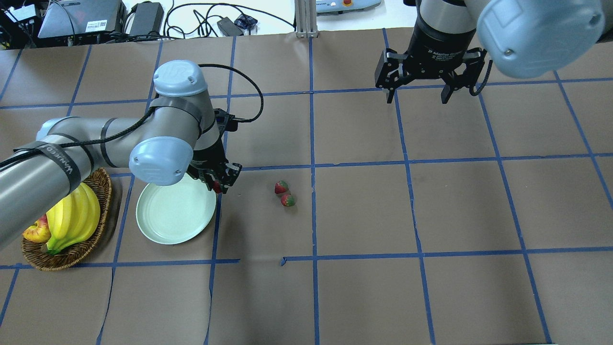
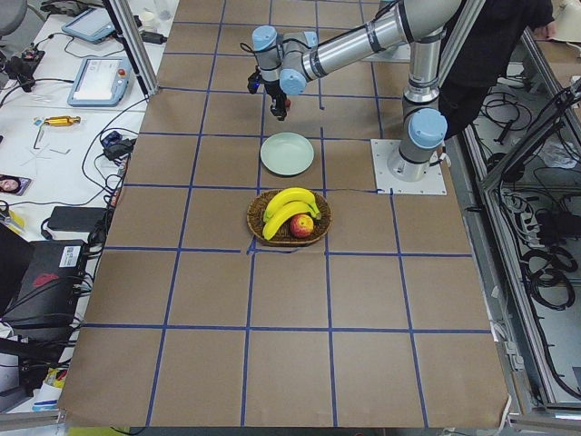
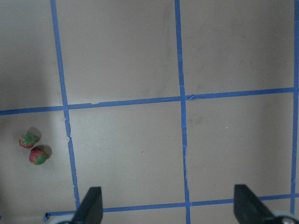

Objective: Collect all strawberries into plate
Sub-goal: 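Carry the strawberry over the plate and open the left gripper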

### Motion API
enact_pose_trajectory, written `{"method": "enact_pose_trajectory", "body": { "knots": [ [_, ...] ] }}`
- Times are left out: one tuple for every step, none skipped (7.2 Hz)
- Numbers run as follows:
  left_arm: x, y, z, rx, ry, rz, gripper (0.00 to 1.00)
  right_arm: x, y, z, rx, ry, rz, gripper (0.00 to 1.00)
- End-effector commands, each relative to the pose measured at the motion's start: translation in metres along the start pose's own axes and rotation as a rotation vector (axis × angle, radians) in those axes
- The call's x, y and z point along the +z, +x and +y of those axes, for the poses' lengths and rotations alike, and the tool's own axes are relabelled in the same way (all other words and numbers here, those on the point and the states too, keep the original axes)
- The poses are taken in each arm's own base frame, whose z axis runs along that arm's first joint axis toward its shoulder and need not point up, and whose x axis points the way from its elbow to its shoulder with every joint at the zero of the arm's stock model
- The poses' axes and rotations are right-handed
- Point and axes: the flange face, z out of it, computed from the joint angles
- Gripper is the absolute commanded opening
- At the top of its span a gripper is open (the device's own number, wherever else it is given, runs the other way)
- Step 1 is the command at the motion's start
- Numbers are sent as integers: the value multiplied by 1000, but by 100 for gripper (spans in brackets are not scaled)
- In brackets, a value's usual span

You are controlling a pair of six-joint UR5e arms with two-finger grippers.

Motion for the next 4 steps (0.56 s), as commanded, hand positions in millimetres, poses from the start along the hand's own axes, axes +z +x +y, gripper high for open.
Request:
{"method": "enact_pose_trajectory", "body": {
  "knots": [
    [27, -64, 20, 57, -29, 4, 8, 0, 0, 0, 0, -1, -1, 100],
    [43, -65, 21, 64, -52, 10, 9, 0, 0, 0, 0, 1, -1, 100],
    [56, -62, 25, 62, -80, 23, 49, 1, 0, 0, 0, -2, -1, 100],
    [53, -63, 24, 52, -67, 18, 90, 1, 0, -1, 0, -1, -1, 100]
  ]
}}
